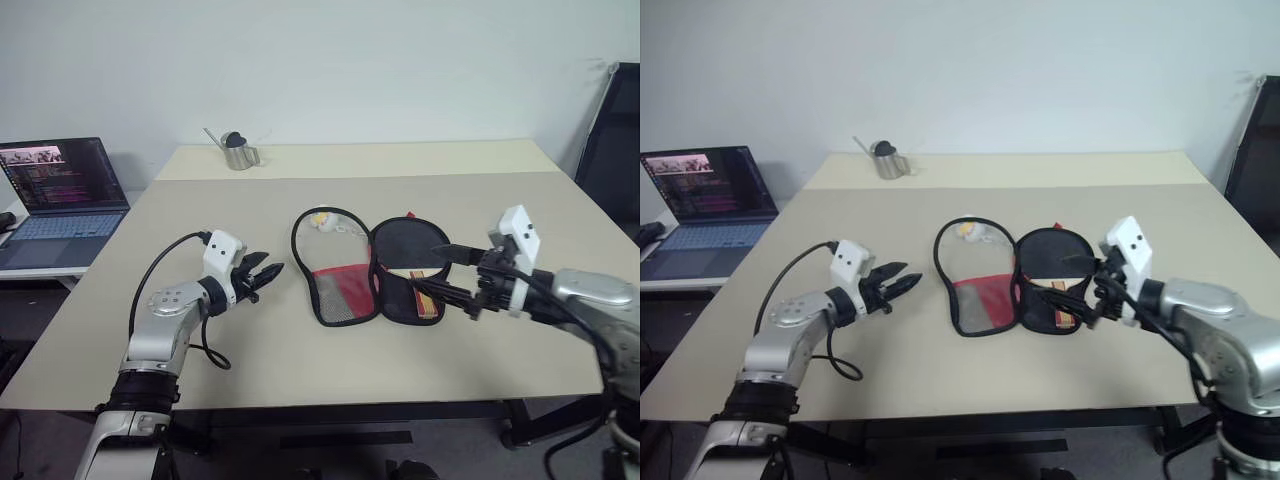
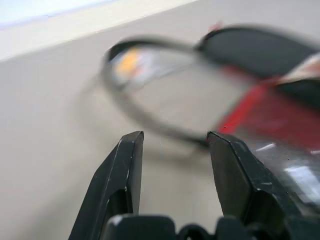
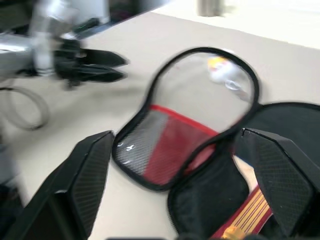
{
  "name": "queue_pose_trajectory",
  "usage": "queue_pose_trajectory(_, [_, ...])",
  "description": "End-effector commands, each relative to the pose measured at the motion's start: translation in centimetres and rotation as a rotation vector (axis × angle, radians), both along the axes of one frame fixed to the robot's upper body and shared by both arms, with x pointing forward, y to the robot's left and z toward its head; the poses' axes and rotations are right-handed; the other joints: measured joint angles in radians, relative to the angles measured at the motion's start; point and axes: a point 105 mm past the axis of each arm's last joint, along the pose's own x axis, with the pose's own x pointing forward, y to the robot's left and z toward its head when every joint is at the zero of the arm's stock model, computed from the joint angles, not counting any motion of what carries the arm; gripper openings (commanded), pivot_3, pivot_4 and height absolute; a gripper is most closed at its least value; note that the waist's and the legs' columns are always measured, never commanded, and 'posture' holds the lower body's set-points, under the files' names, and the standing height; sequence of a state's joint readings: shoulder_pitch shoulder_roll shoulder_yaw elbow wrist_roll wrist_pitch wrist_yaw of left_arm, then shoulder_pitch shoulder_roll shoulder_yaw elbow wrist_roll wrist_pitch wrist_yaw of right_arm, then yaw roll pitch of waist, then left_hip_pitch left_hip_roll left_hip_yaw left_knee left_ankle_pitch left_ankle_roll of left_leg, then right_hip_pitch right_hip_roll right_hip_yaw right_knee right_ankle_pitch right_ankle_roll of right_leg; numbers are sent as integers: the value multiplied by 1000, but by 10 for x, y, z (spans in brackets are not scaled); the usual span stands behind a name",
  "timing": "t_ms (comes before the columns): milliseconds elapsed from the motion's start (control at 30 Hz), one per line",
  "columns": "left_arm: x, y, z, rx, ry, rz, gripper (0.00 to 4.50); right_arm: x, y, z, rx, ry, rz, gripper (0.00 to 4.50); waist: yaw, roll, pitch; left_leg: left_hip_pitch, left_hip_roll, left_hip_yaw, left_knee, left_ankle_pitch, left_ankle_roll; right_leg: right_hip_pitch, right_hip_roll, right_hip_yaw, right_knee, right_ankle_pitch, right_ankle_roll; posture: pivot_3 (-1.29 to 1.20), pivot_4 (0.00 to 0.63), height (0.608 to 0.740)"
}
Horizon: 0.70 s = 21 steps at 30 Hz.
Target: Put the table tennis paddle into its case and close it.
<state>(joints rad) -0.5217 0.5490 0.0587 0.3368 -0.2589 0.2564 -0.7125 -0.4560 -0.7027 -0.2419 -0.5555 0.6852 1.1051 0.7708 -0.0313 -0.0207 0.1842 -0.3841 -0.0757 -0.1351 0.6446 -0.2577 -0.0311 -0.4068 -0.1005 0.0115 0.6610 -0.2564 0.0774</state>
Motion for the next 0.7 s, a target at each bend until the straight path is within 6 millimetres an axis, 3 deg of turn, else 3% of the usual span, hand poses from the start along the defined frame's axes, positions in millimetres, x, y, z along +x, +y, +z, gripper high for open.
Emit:
queue_pose_trajectory(33, [9, 2, 1, 41, -6, -4, 2204, -4, -6, 5, -29, -23, 37, 4470, 1, 0, 0, 0, 0, 0, 0, 0, 0, 0, 0, 0, 0, 0, 0, 0, 150, 740])
queue_pose_trajectory(200, [23, -10, -12, 56, 38, -22, 2204, 16, -32, 7, -60, -56, -85, 4470, 4, -1, 0, 0, -1, 0, 1, 0, 0, 1, -1, 0, 0, 0, 1, 0, 150, 740])
queue_pose_trajectory(400, [27, -39, -14, 42, 35, -110, 2204, 17, -60, -4, -112, -33, -112, 4470, 3, -1, 0, -2, -1, 1, 0, 0, 0, 0, -2, 0, -1, 1, 1, 0, 150, 740])
queue_pose_trajectory(567, [28, -57, -16, 30, 43, -169, 2204, 16, -71, -2, -126, -41, -126, 4470, 2, -1, 0, -1, -1, 1, 1, 0, 0, 0, -2, 0, -1, 1, 1, 0, 150, 740])
queue_pose_trajectory(700, [29, -85, -14, -13, 38, -244, 2204, 15, -76, 3, -116, -54, -144, 4470, 6, -2, 1, -1, -1, 1, 1, 0, 0, 1, -2, -1, -1, 1, 1, 0, 150, 740])
